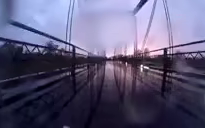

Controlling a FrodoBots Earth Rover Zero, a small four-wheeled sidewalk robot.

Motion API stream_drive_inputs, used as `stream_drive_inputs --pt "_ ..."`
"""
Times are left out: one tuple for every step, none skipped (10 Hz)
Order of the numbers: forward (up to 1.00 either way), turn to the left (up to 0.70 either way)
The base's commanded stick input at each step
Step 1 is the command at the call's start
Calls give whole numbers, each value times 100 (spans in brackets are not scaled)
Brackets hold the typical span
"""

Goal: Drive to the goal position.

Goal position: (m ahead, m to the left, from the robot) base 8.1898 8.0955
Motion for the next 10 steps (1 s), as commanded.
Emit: stream_drive_inputs --pt "70 0" --pt "70 0" --pt "70 0" --pt "70 0" --pt "70 0" --pt "70 0" --pt "67 0" --pt "16 0" --pt "70 0" --pt "70 0"
